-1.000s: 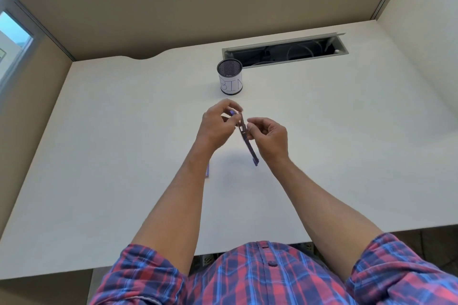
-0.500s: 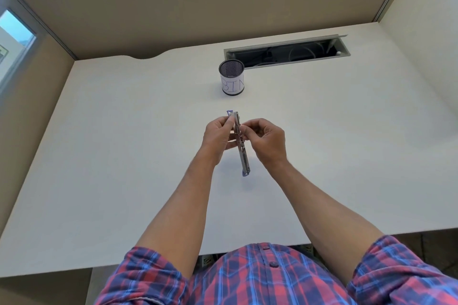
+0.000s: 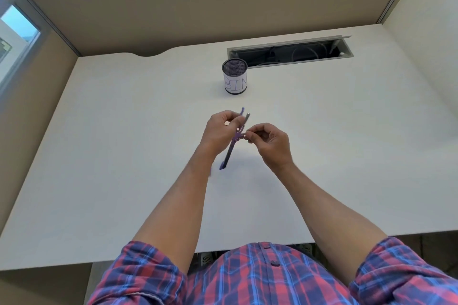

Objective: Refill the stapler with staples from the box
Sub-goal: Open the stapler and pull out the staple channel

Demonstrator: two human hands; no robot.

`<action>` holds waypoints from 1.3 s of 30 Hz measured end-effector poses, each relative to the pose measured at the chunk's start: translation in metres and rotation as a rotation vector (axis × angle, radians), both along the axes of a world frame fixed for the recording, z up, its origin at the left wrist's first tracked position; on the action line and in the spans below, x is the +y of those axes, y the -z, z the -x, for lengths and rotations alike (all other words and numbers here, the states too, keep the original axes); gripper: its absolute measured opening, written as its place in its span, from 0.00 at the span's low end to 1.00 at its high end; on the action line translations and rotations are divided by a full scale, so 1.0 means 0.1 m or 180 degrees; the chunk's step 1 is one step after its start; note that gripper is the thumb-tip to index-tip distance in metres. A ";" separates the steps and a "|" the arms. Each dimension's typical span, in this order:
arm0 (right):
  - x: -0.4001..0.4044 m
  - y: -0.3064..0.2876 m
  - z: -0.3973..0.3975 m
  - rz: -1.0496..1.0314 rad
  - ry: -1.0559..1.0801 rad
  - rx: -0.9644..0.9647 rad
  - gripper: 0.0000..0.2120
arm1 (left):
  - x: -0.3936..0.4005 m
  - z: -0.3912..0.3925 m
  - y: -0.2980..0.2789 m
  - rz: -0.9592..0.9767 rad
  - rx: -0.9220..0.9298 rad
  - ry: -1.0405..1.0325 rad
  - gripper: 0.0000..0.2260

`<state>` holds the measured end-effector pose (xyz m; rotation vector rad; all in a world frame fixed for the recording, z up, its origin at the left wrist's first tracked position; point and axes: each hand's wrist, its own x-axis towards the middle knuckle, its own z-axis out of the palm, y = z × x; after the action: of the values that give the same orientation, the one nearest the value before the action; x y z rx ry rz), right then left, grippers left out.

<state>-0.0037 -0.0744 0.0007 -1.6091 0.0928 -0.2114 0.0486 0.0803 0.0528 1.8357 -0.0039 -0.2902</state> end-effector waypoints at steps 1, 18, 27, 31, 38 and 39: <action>-0.02 0.03 0.01 -0.0176 -0.0015 0.0108 0.03 | -0.01 -0.02 -0.03 -0.0327 -0.0129 0.0143 0.06; 0.02 0.25 0.18 -0.0213 0.0297 0.0079 0.08 | -0.36 -0.17 -0.15 -0.1169 -0.0323 0.0752 0.06; -0.01 0.17 -0.01 -0.0175 -0.0100 0.0636 0.04 | -0.36 -0.30 -0.11 -0.1733 -0.0494 0.1244 0.03; -0.16 0.18 -0.01 -0.0051 -0.0462 0.0918 0.04 | -0.35 -0.23 0.04 -0.2235 -0.0648 0.1611 0.04; -0.61 0.34 0.08 -0.0391 0.0555 0.1124 0.05 | -0.23 -0.18 0.19 -0.2138 -0.0446 0.1353 0.04; -0.63 0.35 0.09 -0.0422 0.0531 0.1117 0.05 | -0.22 -0.18 0.19 -0.2027 -0.0377 0.1291 0.04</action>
<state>-0.0129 -0.1371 -0.0339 -1.4927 0.5026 -0.0475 0.0662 0.0578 0.0333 2.4800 -0.4118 -0.5065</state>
